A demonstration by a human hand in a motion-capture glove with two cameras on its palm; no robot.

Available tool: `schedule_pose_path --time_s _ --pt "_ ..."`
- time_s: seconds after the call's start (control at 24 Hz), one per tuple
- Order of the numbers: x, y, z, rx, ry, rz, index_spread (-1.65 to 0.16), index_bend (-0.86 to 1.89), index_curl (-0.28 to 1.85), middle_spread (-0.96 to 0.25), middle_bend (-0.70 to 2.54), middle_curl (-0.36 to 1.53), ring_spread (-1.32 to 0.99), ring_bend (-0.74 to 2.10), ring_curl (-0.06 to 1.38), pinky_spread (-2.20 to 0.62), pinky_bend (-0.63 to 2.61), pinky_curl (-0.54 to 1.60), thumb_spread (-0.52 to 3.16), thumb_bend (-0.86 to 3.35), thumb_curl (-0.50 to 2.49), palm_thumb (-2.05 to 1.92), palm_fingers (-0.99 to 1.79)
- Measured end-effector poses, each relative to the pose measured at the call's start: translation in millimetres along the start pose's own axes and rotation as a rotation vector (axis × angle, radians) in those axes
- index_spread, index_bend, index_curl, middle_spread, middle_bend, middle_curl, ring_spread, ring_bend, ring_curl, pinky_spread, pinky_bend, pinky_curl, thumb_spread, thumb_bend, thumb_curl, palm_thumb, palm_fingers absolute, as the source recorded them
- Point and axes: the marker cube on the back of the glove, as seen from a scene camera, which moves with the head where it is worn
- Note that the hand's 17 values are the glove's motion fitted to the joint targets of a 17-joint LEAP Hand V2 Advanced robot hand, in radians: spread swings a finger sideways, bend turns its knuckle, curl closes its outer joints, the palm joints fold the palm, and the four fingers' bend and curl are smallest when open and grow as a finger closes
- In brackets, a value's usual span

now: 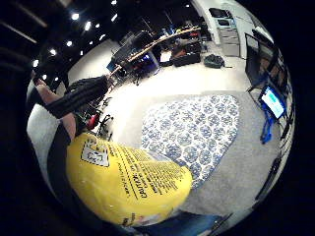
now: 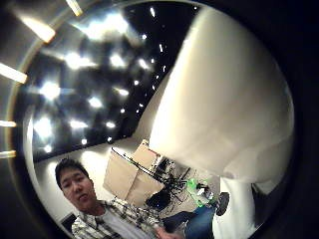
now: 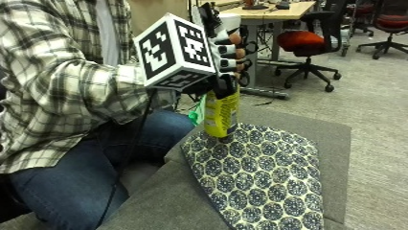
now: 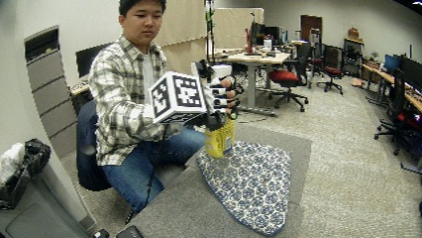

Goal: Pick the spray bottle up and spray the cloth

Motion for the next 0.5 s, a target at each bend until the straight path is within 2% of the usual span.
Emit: schedule_pose_path --time_s 0.5 --pt "-25 -8 69 -0.112 -0.083 -0.032 -0.3 0.16 0.52 -0.18 0.46 0.52 -0.22 0.56 0.48 -0.13 0.48 0.35 0.12 -0.03 0.78 1.1 1.22"
